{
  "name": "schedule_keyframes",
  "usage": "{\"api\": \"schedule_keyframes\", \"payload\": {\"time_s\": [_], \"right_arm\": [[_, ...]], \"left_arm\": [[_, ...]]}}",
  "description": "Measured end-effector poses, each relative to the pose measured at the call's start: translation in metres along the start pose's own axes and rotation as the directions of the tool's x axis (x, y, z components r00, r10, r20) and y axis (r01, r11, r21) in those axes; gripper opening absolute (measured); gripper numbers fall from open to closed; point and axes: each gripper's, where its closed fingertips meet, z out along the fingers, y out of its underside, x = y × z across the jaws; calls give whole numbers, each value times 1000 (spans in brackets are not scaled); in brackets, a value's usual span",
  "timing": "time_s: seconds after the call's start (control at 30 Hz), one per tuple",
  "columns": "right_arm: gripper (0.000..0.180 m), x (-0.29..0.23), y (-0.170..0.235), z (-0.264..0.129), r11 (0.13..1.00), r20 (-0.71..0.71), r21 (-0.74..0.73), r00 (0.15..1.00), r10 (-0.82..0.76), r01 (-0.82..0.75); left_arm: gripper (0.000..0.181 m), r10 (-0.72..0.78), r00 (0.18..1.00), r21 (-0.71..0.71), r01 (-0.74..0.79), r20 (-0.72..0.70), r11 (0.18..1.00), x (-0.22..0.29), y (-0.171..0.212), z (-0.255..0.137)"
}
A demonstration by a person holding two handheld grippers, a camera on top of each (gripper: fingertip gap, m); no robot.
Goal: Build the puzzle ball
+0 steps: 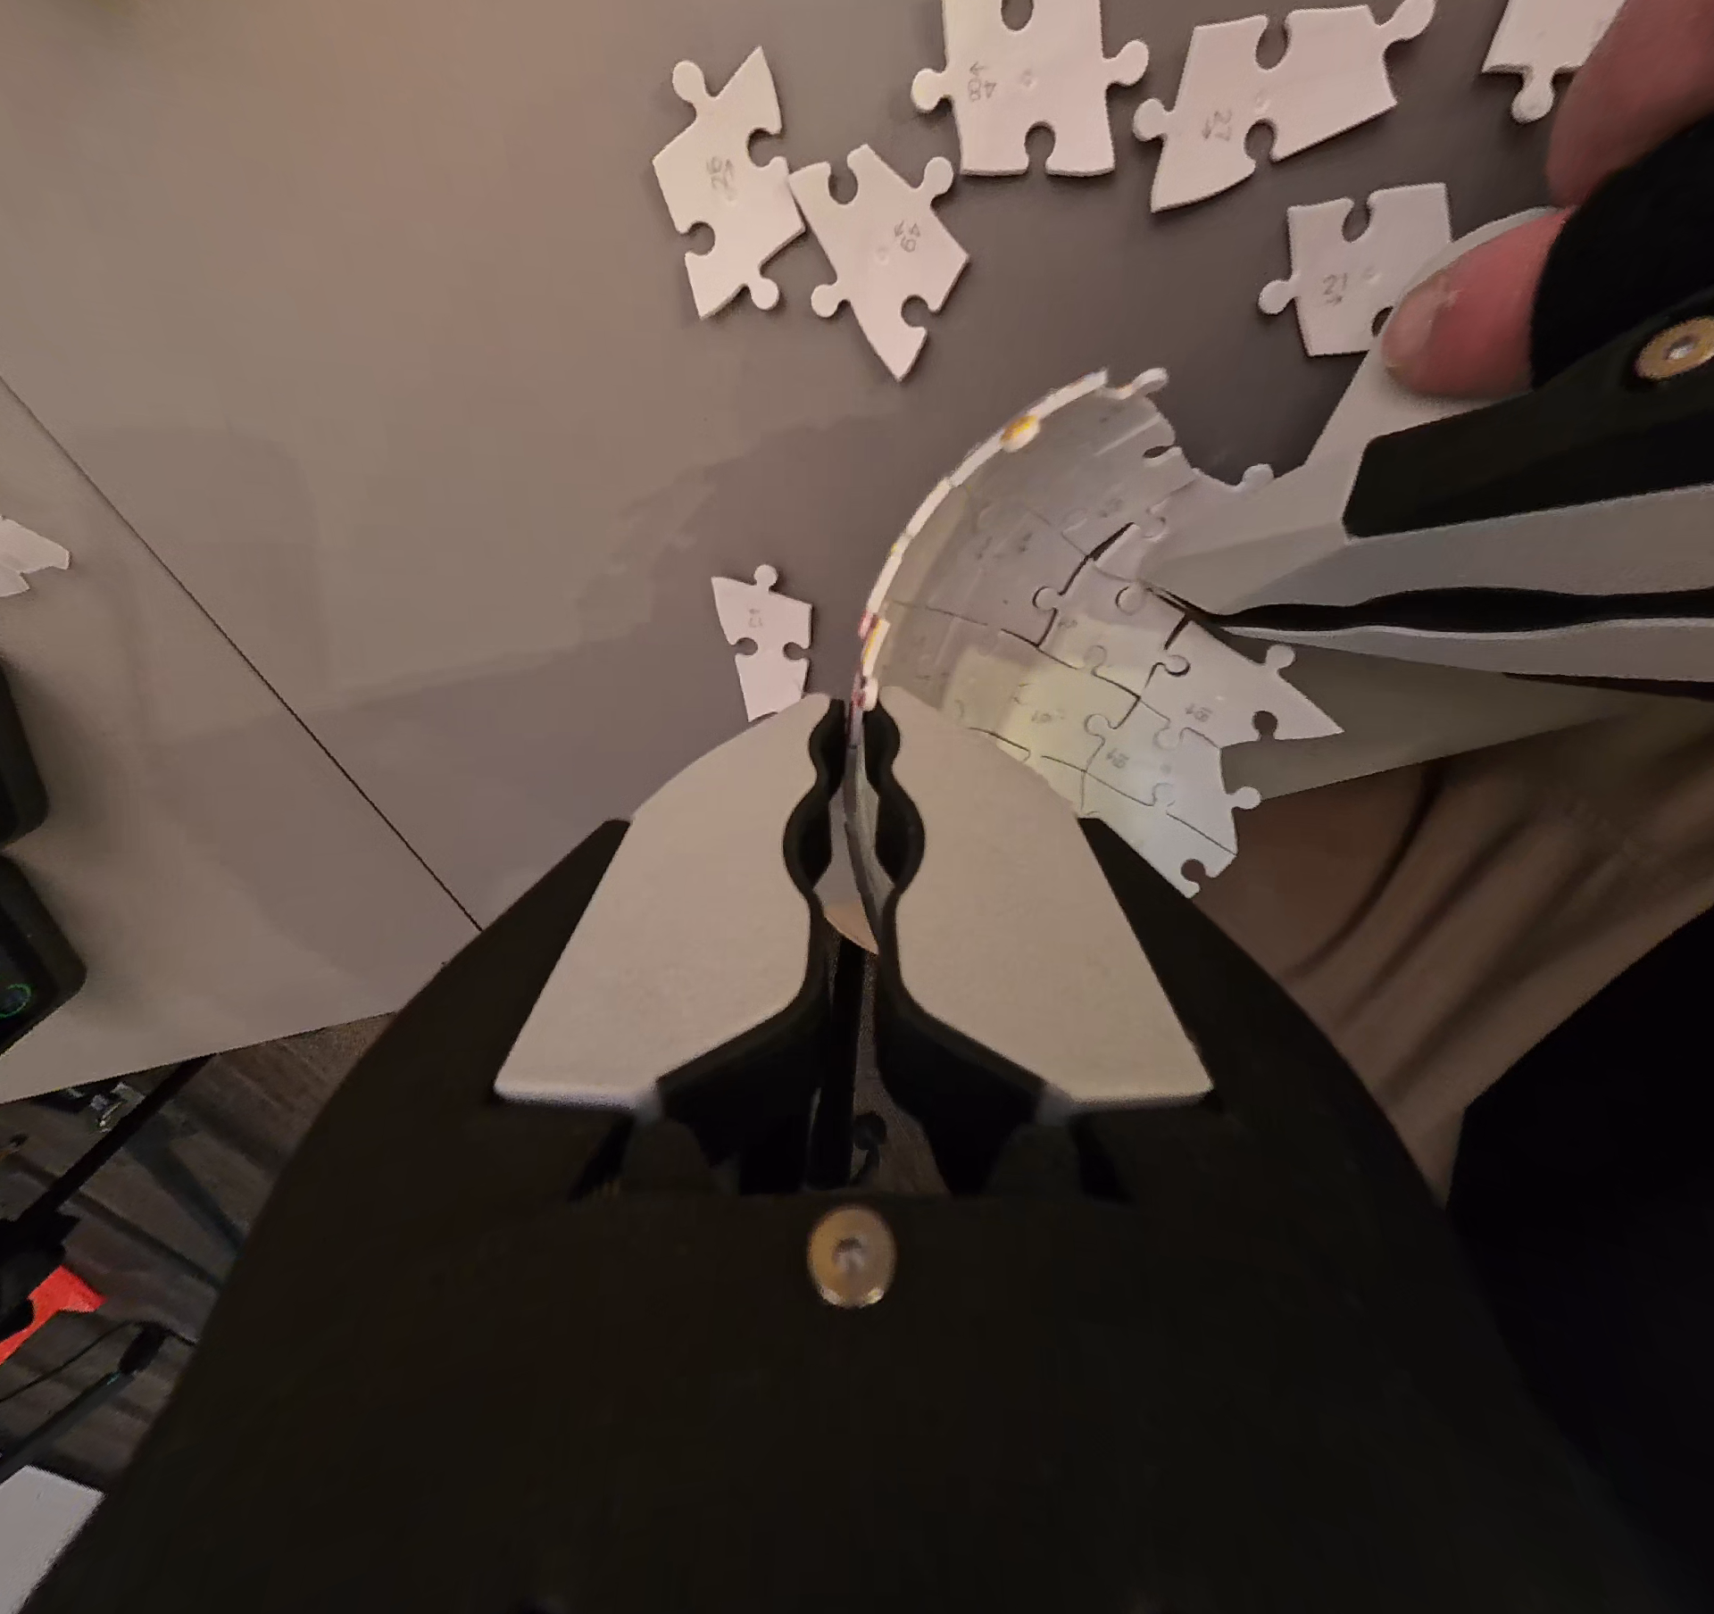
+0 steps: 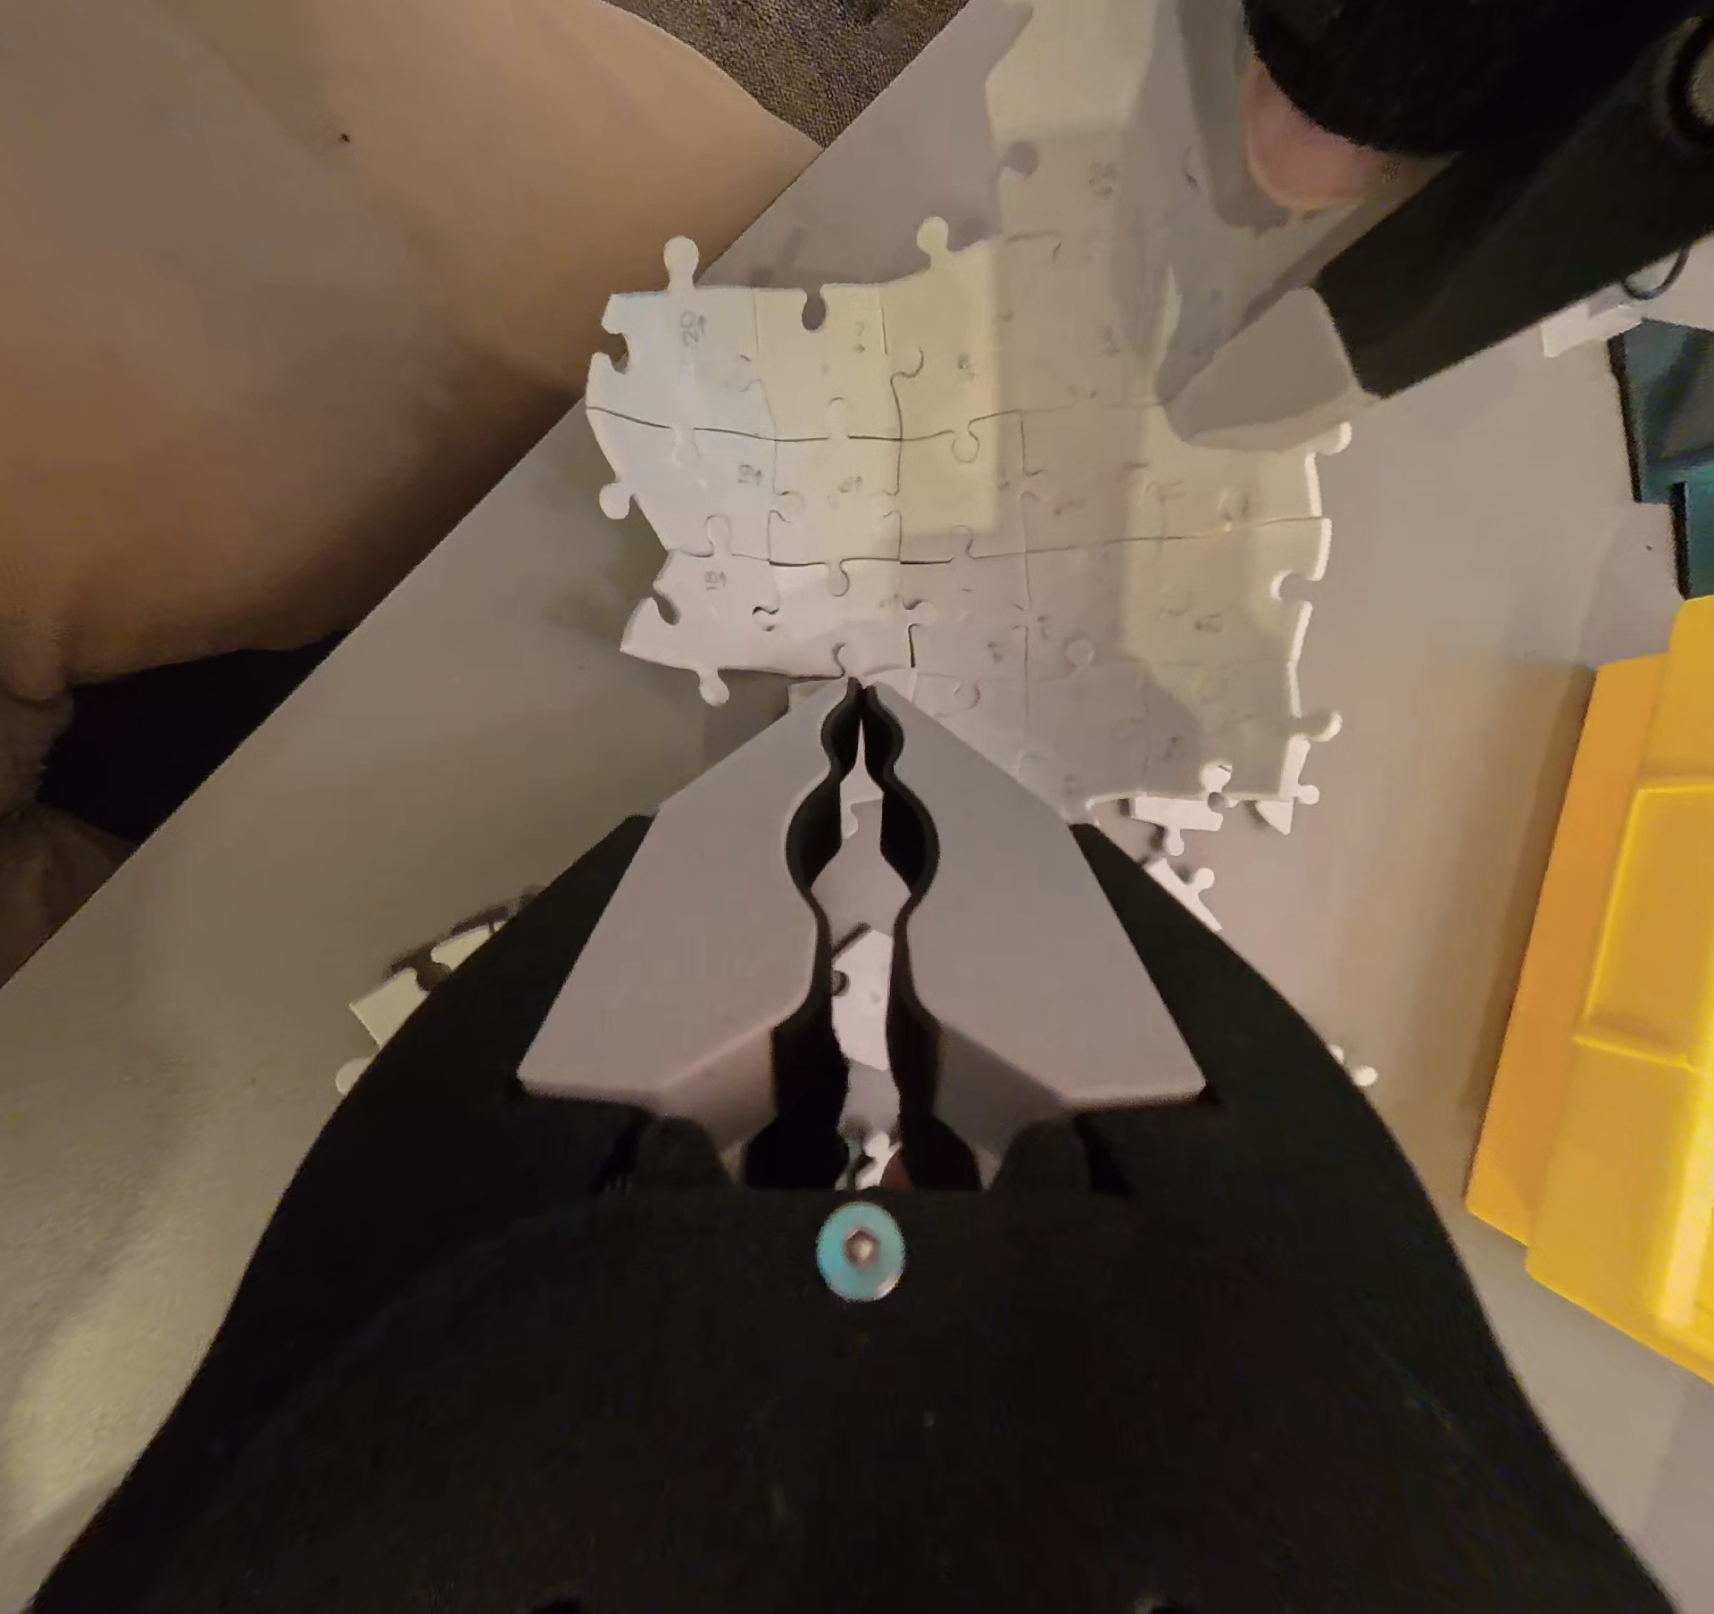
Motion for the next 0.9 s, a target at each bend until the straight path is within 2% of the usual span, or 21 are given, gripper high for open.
{"api": "schedule_keyframes", "payload": {"time_s": [0.37, 0.67, 0.73, 0.9], "right_arm": [[0, 1, 1, 2, 987, 59, -65, 987, 148, -144], [0, 2, 1, 2, 939, 106, -96, 935, 339, -330], [0, 3, 1, 2, 914, 134, -91, 905, 404, -395], [0, 5, -1, 3, 894, 130, -38, 884, 448, -447]], "left_arm": [[4, -25, 1000, 23, 25, 16, 999, 1, 2, -1], [3, -48, 999, 42, 46, 25, 998, 2, 5, -2], [3, -51, 998, 44, 50, 28, 998, 2, 5, -2], [4, -61, 998, 54, 60, 34, 997, 0, 7, -2]]}}
